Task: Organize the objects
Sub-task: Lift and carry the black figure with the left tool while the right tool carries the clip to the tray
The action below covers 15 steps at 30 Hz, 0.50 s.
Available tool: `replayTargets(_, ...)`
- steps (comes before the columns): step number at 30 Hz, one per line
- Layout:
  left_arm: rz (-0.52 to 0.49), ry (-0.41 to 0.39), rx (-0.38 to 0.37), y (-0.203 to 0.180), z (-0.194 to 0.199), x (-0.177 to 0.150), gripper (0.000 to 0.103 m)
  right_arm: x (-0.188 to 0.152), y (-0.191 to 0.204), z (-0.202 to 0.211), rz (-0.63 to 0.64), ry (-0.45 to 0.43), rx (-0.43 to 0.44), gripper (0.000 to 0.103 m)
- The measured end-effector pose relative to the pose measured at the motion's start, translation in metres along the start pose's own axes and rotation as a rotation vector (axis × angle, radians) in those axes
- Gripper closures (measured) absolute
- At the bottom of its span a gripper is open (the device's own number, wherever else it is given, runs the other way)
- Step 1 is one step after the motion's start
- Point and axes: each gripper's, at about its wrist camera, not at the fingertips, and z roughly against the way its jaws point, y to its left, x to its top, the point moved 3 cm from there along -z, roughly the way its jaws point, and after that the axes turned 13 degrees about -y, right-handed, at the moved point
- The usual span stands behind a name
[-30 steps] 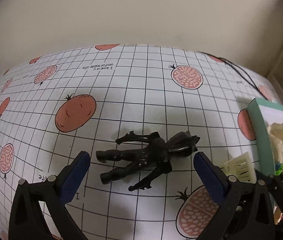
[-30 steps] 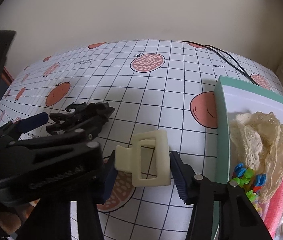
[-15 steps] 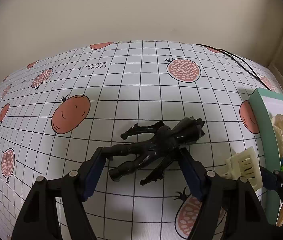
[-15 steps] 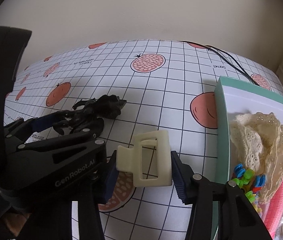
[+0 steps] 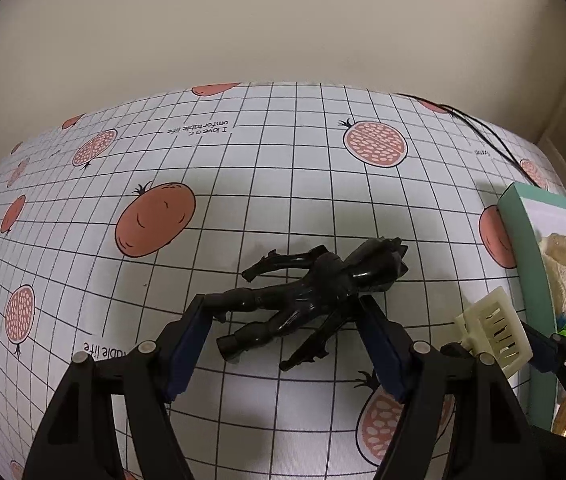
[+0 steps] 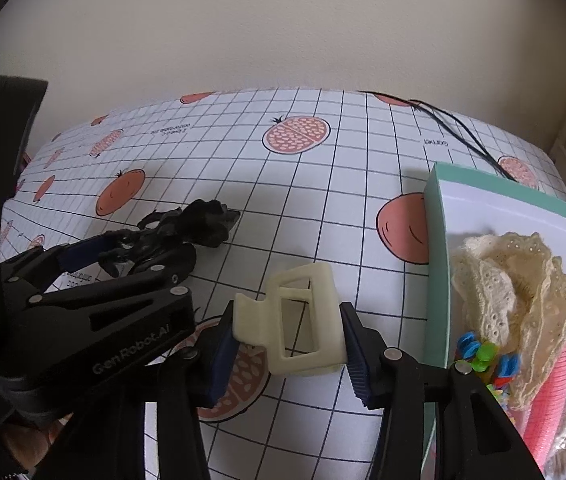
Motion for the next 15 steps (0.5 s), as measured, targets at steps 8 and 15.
replayTargets(8,0.047,-0.032,-0.001,0.007,0.022,0.007,0.028,0.006,-0.001,0.016,0.029,-0.027,-0.007,0.053)
replayTargets(15,0.071,-0.068,0.0,0.006,0.055,0.017,0.028,0.015,-0.002,0.048,0.034,-0.069,-0.001,0.053)
